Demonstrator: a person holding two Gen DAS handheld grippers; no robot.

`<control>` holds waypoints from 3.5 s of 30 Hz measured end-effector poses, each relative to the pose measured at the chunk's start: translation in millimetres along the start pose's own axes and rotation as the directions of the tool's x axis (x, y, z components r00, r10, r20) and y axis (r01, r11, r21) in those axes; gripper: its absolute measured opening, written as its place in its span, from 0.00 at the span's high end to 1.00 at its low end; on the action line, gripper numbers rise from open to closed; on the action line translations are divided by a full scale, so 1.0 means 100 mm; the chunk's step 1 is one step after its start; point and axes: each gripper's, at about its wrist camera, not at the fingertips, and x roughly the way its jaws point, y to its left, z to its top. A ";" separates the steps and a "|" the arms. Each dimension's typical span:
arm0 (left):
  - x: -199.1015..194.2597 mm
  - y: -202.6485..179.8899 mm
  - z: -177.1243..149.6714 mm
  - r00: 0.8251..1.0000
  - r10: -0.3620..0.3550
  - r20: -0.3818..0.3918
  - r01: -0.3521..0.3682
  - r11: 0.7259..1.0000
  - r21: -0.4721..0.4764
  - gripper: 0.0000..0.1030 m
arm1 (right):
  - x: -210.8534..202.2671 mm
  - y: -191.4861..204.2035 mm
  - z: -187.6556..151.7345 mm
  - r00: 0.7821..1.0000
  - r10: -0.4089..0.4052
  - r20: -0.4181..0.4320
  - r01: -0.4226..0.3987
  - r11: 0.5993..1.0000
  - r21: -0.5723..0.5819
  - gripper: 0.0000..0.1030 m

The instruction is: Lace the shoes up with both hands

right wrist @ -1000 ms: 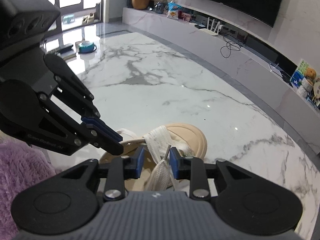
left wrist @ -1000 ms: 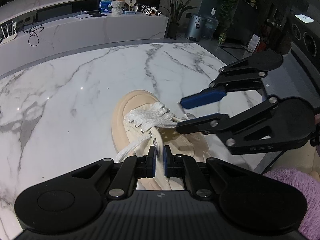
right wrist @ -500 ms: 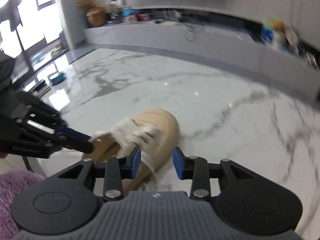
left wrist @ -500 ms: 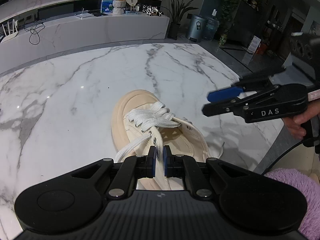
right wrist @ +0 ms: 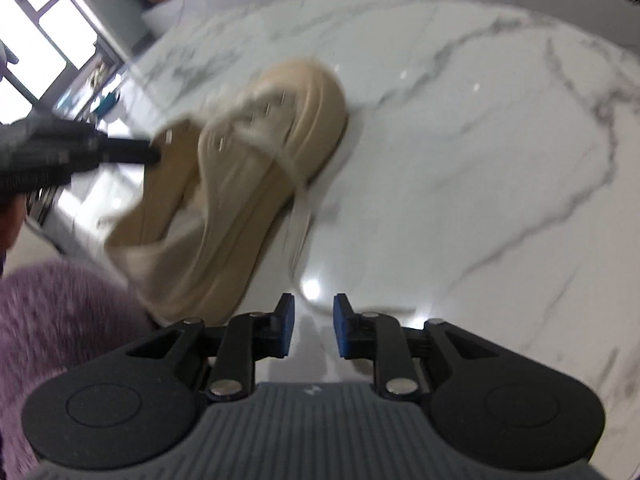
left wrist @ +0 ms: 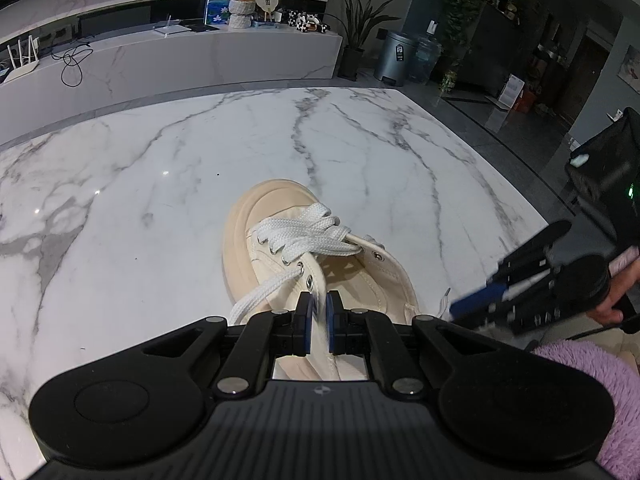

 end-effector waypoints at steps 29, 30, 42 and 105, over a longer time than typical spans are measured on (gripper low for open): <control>-0.02 0.07 -0.02 1.000 -0.020 0.014 0.020 0.999 -0.026 0.95 | 0.33 -0.37 0.55 0.997 -0.047 0.060 0.022 0.929 0.370 0.71; -0.02 0.07 -0.02 1.000 -0.020 0.014 0.020 0.999 -0.026 0.95 | 0.34 -0.32 0.56 0.996 -0.070 0.050 0.049 0.940 0.339 0.74; -0.05 0.07 -0.01 1.000 -0.017 0.026 0.018 0.999 -0.030 0.95 | 0.32 -0.06 0.53 0.979 -0.195 0.063 0.190 0.978 0.086 0.97; -0.10 0.01 0.01 0.999 0.036 0.007 -0.036 0.959 0.281 0.97 | -0.04 1.31 0.66 0.984 -0.036 0.174 0.158 0.630 -0.760 0.97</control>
